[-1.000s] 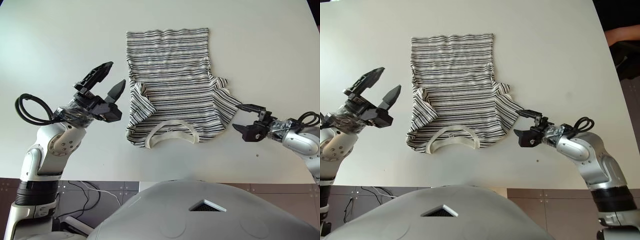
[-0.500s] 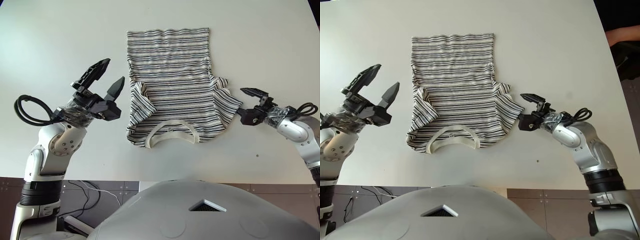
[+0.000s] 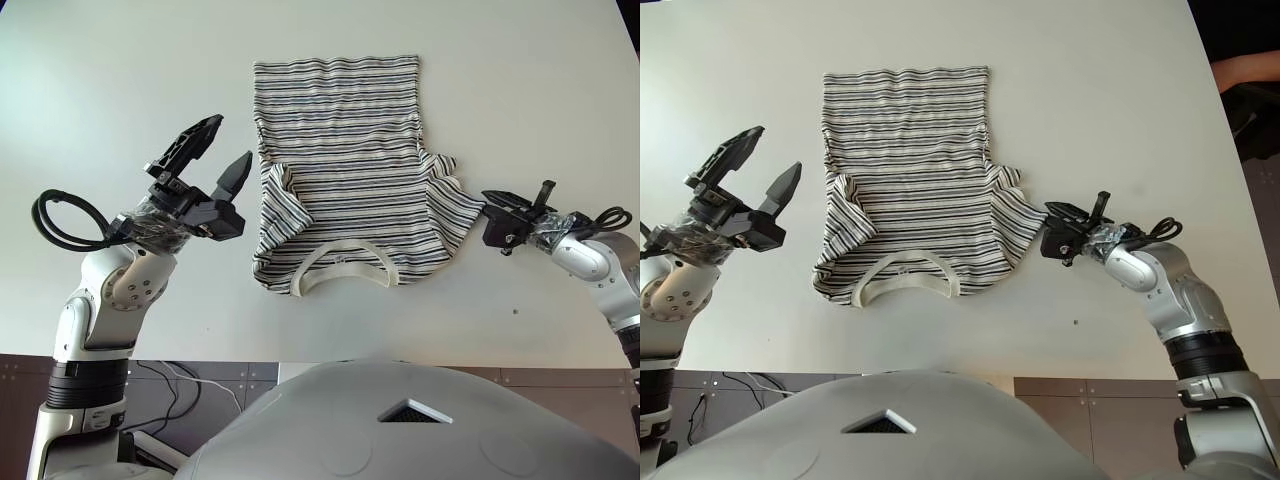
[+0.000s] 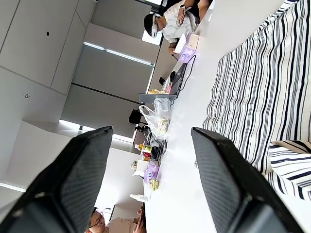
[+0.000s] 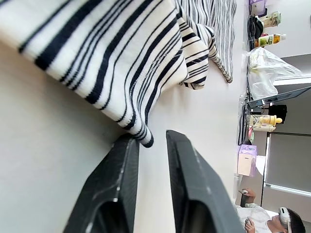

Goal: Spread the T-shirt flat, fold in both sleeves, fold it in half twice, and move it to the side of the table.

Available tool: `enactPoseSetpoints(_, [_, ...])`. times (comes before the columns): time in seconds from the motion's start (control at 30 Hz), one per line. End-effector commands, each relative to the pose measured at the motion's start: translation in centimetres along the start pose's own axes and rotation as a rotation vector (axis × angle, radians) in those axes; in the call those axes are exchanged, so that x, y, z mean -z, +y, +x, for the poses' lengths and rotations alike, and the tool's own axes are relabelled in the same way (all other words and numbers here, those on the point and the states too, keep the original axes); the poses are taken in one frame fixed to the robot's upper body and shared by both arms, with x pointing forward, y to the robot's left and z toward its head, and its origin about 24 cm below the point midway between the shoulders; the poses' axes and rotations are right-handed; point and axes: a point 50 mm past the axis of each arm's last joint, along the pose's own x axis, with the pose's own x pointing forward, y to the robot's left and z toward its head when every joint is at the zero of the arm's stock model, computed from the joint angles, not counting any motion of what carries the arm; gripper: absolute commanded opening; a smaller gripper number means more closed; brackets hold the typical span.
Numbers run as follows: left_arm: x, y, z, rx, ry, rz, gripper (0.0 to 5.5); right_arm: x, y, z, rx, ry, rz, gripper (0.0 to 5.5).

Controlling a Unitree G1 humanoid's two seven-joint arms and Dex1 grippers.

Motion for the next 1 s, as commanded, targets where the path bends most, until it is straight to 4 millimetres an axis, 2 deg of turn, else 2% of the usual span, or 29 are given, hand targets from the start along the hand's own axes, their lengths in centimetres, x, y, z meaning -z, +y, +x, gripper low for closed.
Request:
enactPoseSetpoints(0.03, [-0.3,-0.1,0.3,0.017,-0.019,0.01,2.98,0.1,1.9,0.1,-0.1,0.015,0.001,0.2])
enactPoseSetpoints(0.27, [-0.8,-0.4,0.6,0.028,-0.038,0.002,2.98,0.0,2.0,0.2,-0.099,0.002,-0.016,0.12])
enactPoseSetpoints(0.5, [-0.5,-0.4,0.6,0.021,-0.031,0.004,2.98,-0.3,-0.4,-0.2,0.145,-0.019,0.036,0.12])
enactPoseSetpoints(0.7, [-0.5,-0.5,0.9,0.031,-0.042,0.013,2.98,-1.7,-1.9,-0.4,0.275,-0.094,0.043,0.12])
enactPoseSetpoints(1.0, [-0.7,-2.0,1.0,0.094,-0.068,0.011,2.98,-4.3,-2.5,0.8,0.313,-0.207,0.008,0.12])
